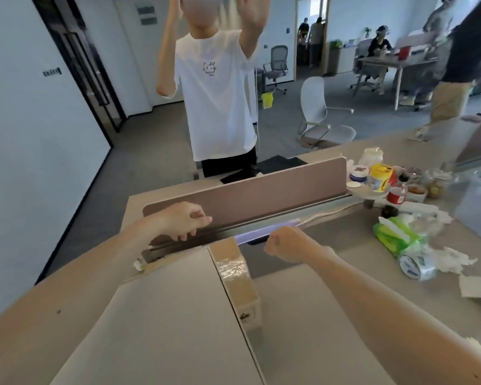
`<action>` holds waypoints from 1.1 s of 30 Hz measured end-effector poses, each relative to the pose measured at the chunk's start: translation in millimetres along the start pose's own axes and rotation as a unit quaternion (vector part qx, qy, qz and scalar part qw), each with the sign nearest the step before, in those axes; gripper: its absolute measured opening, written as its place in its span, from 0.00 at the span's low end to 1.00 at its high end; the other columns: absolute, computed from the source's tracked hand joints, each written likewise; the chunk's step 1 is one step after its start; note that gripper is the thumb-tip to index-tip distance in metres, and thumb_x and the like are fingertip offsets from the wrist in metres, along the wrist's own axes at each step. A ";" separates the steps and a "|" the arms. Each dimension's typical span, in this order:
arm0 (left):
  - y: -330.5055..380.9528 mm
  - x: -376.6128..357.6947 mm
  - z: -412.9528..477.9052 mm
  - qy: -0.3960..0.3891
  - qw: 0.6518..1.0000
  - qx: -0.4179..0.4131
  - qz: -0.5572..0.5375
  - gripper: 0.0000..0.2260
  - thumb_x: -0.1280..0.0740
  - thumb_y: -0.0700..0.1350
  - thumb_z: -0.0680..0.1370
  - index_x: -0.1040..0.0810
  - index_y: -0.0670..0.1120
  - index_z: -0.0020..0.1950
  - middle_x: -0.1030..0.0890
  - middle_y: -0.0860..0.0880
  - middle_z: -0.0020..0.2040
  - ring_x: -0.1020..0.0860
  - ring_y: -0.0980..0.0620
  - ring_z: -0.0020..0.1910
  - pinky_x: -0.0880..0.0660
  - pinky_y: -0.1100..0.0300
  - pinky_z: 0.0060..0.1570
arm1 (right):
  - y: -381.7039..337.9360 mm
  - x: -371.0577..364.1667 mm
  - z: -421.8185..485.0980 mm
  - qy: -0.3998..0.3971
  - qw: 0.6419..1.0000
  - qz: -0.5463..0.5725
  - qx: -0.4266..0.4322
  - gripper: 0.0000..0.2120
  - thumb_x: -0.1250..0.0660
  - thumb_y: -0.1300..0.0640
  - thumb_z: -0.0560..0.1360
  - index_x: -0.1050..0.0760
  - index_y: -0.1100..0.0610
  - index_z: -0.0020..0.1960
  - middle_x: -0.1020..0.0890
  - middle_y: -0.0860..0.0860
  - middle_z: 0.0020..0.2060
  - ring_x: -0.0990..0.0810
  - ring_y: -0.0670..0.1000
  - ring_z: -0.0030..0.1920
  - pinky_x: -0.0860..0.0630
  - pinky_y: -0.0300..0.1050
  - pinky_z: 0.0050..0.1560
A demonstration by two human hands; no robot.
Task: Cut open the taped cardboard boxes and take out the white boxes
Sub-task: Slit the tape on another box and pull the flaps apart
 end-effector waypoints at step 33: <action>-219.2 -136.4 13.2 -0.407 0.842 0.288 0.205 0.40 0.30 0.69 0.71 0.44 0.55 0.74 0.30 0.49 0.69 0.30 0.44 0.66 0.30 0.47 0.67 | -2.5 -174.1 129.5 -0.182 0.971 0.118 0.102 0.35 0.37 0.41 0.72 0.52 0.34 0.72 0.28 0.51 0.57 0.25 0.57 0.58 0.25 0.54 0.56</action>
Point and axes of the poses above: each hand's wrist, its own z-axis towards the middle knuckle, its own x-axis out of the back of the hand, y = z × x, the point moved 10 cm from there along z, towards the middle knuckle
